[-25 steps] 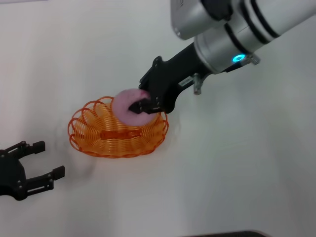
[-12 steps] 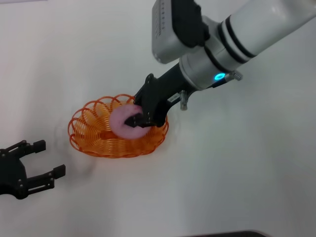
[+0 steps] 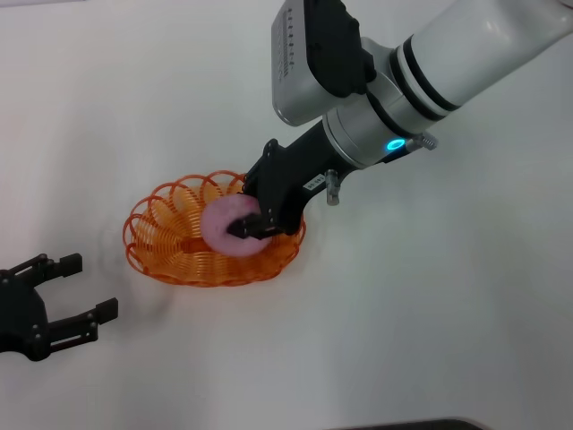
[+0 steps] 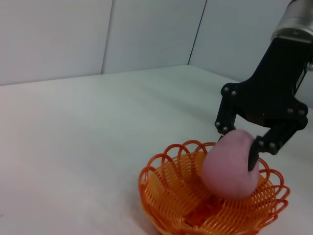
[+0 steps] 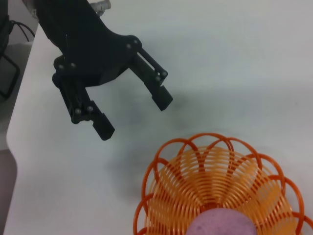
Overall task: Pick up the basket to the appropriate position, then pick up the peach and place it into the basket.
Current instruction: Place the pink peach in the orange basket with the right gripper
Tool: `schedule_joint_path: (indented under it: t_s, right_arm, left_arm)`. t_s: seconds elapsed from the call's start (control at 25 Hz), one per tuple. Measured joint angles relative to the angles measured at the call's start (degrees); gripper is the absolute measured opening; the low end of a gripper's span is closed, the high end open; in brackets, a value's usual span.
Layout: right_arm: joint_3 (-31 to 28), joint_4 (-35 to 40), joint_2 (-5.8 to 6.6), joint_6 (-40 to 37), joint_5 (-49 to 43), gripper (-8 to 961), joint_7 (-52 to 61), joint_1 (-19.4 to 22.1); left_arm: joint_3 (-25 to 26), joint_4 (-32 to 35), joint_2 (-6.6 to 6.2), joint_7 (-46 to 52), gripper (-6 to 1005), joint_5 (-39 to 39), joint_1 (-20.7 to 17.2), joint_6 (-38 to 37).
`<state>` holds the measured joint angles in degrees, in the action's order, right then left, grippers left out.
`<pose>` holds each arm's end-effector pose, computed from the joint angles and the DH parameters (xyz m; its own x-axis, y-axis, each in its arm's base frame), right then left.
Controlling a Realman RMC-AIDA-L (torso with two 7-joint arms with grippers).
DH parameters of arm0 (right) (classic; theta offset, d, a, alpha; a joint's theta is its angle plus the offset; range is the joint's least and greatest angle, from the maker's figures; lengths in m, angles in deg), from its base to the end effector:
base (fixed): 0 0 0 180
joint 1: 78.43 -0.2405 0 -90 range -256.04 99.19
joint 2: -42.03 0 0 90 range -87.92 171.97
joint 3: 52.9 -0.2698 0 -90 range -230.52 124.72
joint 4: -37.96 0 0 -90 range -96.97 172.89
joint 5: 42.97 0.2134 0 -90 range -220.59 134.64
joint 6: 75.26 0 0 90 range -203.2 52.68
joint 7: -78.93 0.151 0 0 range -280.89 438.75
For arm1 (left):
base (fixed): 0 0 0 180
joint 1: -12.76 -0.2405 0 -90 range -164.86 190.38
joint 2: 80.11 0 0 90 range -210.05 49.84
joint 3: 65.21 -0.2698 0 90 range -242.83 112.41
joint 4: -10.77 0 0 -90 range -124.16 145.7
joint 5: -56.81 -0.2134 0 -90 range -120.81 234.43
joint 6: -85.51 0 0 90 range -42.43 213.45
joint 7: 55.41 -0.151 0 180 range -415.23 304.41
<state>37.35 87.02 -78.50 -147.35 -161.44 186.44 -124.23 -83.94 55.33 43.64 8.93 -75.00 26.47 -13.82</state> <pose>0.1422 0.3626 -0.1187 0.9895 -0.1198 0.0812 -0.1207 -0.9927 0.0066 -0.3657 0.2179 -0.0039 0.7791 0.4148 0.4699 0.5674 -0.7854 -0.2475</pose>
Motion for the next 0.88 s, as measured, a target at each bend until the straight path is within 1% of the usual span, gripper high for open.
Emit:
schedule_joint_path:
  t_s: [0.2,0.4,0.64,0.72,0.88]
  right_arm:
    - [-0.2,-1.6,0.09,0.4,0.6,254,-0.3,-0.1]
    - [-0.3,-2.1,0.19,0.7,1.2,496,-0.8,-0.1]
    - [-0.3,-2.1,0.21,1.1,1.4,751,-1.0,-0.1]
    - [-0.3,-2.1,0.21,1.1,1.4,959,-1.2,-0.1]
    - [-0.3,-1.9,0.21,1.1,1.8,959,-1.6,0.1]
  left_arm:
    - [0.0,0.0,0.00,0.0,858,0.1,0.1,0.0]
    - [-0.1,0.0,0.00,0.0,858,0.1,0.2,0.0]
    - [-0.1,-0.1,0.00,0.0,859,0.1,0.2,0.0]
    - [0.0,-0.1,0.00,0.0,859,0.1,0.2,0.0]
    - [-0.1,-0.1,0.00,0.0,859,0.1,0.2,0.0]
